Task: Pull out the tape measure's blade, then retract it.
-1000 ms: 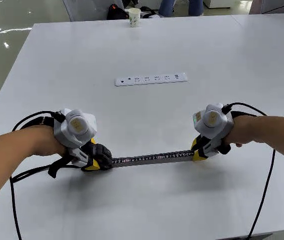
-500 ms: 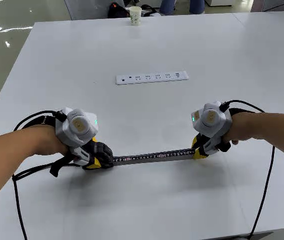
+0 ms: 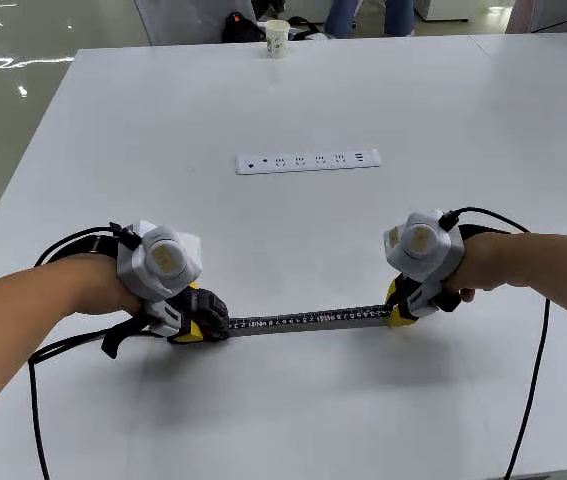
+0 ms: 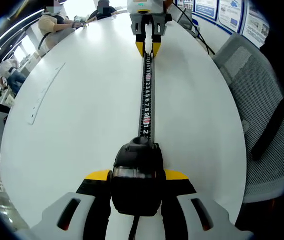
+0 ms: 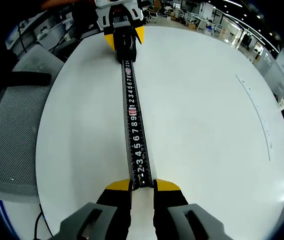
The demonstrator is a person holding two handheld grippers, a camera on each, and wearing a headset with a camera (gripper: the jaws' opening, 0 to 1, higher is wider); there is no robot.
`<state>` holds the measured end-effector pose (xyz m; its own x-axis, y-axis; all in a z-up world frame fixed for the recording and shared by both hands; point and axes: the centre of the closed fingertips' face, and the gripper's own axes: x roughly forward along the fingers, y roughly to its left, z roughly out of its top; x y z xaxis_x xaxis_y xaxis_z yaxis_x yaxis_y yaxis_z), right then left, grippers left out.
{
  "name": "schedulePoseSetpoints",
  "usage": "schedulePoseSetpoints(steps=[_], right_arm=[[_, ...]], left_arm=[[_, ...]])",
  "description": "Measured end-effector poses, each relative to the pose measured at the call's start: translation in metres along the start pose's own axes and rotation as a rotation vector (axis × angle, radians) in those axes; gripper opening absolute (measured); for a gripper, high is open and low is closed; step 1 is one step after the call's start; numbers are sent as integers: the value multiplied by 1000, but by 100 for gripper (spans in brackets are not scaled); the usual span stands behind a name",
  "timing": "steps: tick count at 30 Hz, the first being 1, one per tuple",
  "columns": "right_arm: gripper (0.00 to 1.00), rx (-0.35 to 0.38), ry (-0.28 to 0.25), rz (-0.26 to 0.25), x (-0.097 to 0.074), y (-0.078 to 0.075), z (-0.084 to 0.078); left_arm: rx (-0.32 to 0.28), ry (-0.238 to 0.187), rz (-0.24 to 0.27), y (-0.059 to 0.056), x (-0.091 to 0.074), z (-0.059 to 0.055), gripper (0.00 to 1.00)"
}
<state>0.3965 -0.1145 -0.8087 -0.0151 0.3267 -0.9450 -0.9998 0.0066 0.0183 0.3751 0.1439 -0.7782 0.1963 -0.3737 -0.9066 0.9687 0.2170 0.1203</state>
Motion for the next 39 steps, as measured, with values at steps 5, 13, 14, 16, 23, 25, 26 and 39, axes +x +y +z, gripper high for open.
schedulePoseSetpoints(steps=[5, 13, 14, 16, 23, 25, 26, 39], right_arm=[[18, -41, 23, 1, 0, 1, 0], [24, -48, 20, -2, -5, 3, 2], [24, -47, 22, -3, -5, 3, 2], [26, -45, 24, -3, -6, 4, 1], [30, -32, 31, -1, -7, 7, -2], [32, -15, 25, -2, -7, 8, -1], [33, -7, 23, -1, -8, 8, -1], [54, -8, 16, 28, -8, 18, 3]], left_arm=[[-10, 2, -3, 4, -3, -3, 34], [-36, 7, -9, 0, -10, 1, 47], [-46, 2, -13, -1, -10, 2, 48], [-57, -2, -23, -4, -10, 2, 51], [-107, -19, -56, -12, -9, 3, 60], [-117, -23, -57, -11, -9, 2, 63], [-124, -23, -56, -11, -10, 2, 64], [-161, -49, -117, -29, -14, 5, 87]])
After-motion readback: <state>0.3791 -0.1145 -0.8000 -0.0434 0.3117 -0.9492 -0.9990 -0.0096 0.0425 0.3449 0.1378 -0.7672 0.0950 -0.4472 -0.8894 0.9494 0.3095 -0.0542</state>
